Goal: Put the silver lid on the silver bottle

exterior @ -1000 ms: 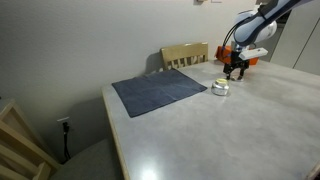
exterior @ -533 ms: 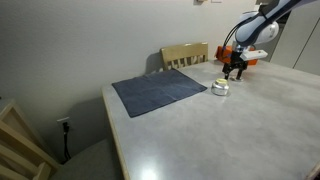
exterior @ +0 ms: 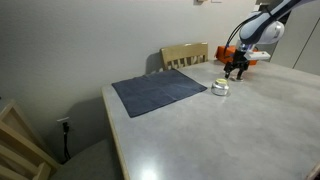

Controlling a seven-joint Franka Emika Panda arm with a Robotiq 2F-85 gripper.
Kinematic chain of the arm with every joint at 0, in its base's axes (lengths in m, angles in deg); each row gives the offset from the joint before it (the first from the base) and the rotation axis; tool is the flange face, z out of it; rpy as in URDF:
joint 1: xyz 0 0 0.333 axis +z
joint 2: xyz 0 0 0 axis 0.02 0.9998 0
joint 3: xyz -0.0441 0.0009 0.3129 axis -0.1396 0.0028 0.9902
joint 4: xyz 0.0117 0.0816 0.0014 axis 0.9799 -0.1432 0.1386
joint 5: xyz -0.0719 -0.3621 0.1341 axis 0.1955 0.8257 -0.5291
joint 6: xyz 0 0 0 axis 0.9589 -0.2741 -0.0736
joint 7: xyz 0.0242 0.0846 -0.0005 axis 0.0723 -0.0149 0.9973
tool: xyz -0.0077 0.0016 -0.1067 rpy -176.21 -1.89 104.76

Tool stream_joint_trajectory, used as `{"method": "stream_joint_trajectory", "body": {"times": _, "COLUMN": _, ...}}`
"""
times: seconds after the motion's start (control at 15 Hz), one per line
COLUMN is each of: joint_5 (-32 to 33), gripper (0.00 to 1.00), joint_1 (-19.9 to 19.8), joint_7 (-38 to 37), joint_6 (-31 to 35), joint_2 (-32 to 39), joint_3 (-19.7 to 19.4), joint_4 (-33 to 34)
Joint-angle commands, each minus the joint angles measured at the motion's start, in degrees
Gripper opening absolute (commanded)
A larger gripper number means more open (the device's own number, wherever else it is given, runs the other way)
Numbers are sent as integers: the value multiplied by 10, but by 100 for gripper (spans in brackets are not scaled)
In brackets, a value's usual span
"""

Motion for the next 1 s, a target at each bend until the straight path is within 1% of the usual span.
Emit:
{"method": "stream_joint_trajectory", "body": {"times": 0.0, "joint_5": -14, "gripper": 100, "joint_1": -14, "joint_7": 32, "joint_6": 4, "joint_2": 19, "joint_3": 18, "joint_4": 4}}
{"method": "stream_joint_trajectory", "body": {"times": 0.53, "joint_5": -6, "gripper": 100, "joint_1": -6, "joint_7": 28, "joint_6": -43, "joint_2": 30, "joint_3": 11, "joint_4": 37}}
{"method": "stream_joint_trajectory", "body": {"times": 0.93, "joint_5": 3, "gripper": 100, "joint_1": 8, "joint_7": 8, "joint_6": -99, "joint_2": 52, "joint_3": -2, "joint_4": 84}}
